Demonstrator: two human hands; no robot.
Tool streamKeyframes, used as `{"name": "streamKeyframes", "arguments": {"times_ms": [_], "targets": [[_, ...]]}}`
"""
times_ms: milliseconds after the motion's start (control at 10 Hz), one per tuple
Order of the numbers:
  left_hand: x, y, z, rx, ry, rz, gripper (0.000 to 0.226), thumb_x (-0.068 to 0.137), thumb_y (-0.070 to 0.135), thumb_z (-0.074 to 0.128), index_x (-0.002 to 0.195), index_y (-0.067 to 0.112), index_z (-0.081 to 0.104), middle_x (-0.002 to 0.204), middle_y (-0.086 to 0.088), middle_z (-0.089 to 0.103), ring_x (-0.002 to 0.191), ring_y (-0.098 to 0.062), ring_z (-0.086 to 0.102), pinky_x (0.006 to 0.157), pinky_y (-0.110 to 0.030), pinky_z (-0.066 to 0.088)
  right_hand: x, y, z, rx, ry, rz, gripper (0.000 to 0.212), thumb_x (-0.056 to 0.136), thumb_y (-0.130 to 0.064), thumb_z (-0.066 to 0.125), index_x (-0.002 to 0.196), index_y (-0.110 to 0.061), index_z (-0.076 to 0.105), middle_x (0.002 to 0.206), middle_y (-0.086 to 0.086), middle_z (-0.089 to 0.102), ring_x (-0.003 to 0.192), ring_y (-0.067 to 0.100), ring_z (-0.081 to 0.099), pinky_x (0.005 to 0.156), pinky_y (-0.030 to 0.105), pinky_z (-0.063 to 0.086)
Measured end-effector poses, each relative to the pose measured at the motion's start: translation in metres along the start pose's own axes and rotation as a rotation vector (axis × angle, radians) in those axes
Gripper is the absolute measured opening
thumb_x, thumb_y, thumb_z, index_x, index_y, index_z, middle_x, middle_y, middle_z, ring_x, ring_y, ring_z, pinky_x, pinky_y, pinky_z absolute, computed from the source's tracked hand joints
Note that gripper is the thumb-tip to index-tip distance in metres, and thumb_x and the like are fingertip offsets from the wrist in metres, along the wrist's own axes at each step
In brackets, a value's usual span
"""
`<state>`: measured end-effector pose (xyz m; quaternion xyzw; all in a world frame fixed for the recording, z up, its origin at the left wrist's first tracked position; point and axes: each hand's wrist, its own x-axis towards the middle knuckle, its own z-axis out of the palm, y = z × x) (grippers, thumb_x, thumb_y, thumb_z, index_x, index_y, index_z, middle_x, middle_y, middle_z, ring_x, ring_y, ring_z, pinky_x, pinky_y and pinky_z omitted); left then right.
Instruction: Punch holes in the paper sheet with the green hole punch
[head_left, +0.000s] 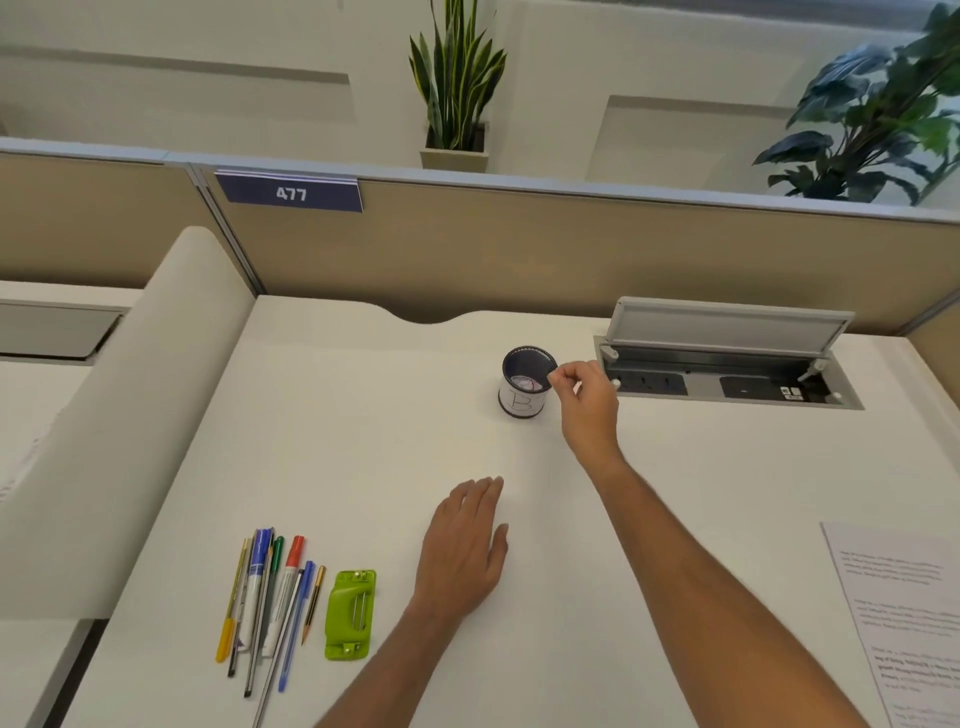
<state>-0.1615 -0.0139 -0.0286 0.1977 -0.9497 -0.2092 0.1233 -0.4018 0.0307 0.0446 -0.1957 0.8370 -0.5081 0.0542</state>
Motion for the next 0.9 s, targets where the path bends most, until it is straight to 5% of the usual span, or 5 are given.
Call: {"name": "streamKeyframes", "arguments": {"times_ms": [100, 400, 600, 900], "targets": [[0.022, 0.0, -0.001, -0.005, 0.01, 0.004, 0.055, 0.101, 0.03, 0.052, 0.154, 0.014, 0.048, 0.148, -0.004, 0.061, 0.138, -0.027, 0.057, 0.11, -0.042, 0.053, 0.024, -0.002, 0.014, -0.088, -0.005, 0.033, 0.008, 0.099, -0.02, 0.071, 0.092, -0.017, 0.075, 0.09, -0.01, 0.055, 0.079, 0.006, 0.057, 0.093, 0.055, 0.054], [0.051, 0.0, -0.001, -0.06, 0.052, -0.028, 0.055, 0.099, 0.027, 0.056, 0.152, 0.014, 0.05, 0.146, -0.003, 0.063, 0.136, -0.024, 0.059, 0.108, -0.04, 0.056, 0.051, 0.008, 0.037, -0.302, -0.133, 0.097, 0.017, 0.101, -0.025, 0.066, 0.098, -0.019, 0.081, 0.106, 0.002, 0.062, 0.102, 0.027, 0.065, 0.098, 0.052, 0.047], [0.051, -0.003, 0.001, -0.09, 0.029, -0.037, 0.054, 0.1, 0.029, 0.052, 0.153, 0.017, 0.048, 0.146, 0.0, 0.062, 0.136, -0.022, 0.058, 0.107, -0.039, 0.056, 0.056, 0.007, 0.036, -0.32, -0.098, 0.091, 0.004, 0.091, -0.02, 0.078, 0.088, -0.019, 0.081, 0.08, -0.02, 0.056, 0.09, 0.019, 0.065, 0.093, 0.055, 0.054], [0.053, -0.004, -0.003, -0.112, 0.05, -0.022, 0.054, 0.1, 0.029, 0.053, 0.153, 0.018, 0.049, 0.143, 0.002, 0.063, 0.131, -0.018, 0.059, 0.101, -0.035, 0.057, 0.049, 0.001, 0.03, -0.26, -0.086, 0.021, 0.016, 0.075, -0.019, 0.093, 0.078, -0.023, 0.078, 0.081, -0.012, 0.061, 0.077, 0.012, 0.063, 0.084, 0.051, 0.058]]}}
